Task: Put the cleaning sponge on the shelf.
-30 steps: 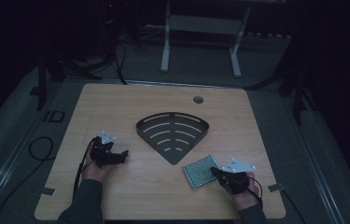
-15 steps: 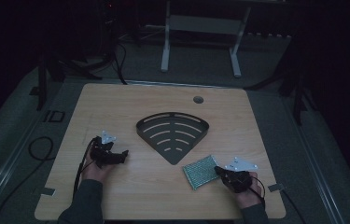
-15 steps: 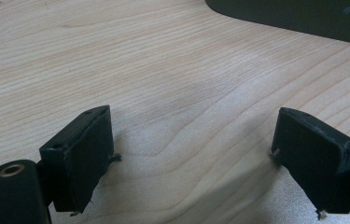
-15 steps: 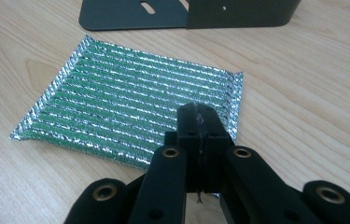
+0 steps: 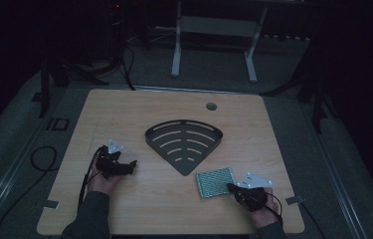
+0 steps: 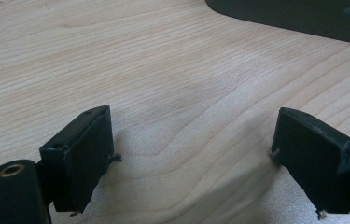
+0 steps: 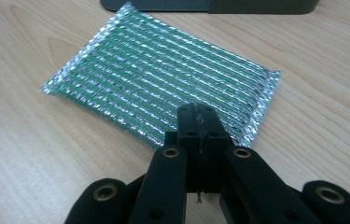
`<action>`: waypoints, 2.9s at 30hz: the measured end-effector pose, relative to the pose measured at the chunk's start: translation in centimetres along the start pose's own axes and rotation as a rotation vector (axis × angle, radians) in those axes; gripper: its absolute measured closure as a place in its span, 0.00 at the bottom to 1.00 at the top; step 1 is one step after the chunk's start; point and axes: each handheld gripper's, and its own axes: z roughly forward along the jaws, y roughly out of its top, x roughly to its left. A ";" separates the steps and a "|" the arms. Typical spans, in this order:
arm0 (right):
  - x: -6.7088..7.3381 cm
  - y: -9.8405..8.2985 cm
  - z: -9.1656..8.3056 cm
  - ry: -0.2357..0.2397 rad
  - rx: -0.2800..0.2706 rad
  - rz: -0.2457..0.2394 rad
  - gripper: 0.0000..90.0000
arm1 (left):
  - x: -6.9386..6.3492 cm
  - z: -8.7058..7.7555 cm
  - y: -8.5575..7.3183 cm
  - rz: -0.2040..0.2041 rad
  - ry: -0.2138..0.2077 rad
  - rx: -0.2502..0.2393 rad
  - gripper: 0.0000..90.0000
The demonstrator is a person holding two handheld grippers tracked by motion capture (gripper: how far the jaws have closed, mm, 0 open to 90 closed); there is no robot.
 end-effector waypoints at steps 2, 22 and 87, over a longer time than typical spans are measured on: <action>0.1 0.0 0.0 0.004 0.000 -0.002 1.00 | 0.0 0.0 0.0 0.000 0.000 0.000 0.15; 3.0 0.5 0.1 0.109 0.004 -0.076 0.99 | 0.0 0.0 0.0 0.000 0.000 0.000 0.14; -4.7 3.2 3.7 0.233 0.103 0.151 0.96 | 0.0 0.0 0.0 0.000 0.000 0.000 0.15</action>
